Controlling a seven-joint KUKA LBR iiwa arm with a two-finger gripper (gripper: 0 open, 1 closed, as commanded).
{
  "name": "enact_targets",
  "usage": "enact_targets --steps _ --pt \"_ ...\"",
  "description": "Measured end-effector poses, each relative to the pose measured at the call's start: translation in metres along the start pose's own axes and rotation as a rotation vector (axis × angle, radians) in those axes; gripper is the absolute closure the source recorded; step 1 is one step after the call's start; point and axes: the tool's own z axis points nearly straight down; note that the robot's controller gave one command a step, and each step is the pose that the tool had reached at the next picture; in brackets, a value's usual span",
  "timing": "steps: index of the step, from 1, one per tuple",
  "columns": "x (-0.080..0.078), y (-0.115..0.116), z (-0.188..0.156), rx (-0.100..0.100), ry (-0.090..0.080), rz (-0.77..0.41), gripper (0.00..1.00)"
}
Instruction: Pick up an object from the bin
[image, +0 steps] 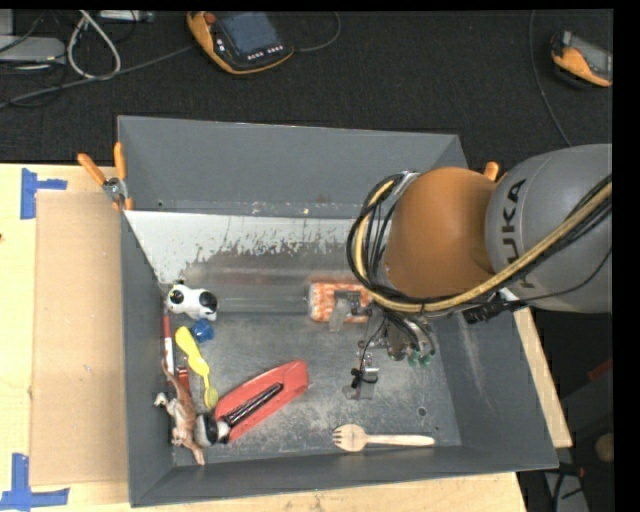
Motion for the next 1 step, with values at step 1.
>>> enact_targets --steps 1 --pt "-0.0014 -0.0002 -0.0045 0.000 -0.007 0.001 0.00"
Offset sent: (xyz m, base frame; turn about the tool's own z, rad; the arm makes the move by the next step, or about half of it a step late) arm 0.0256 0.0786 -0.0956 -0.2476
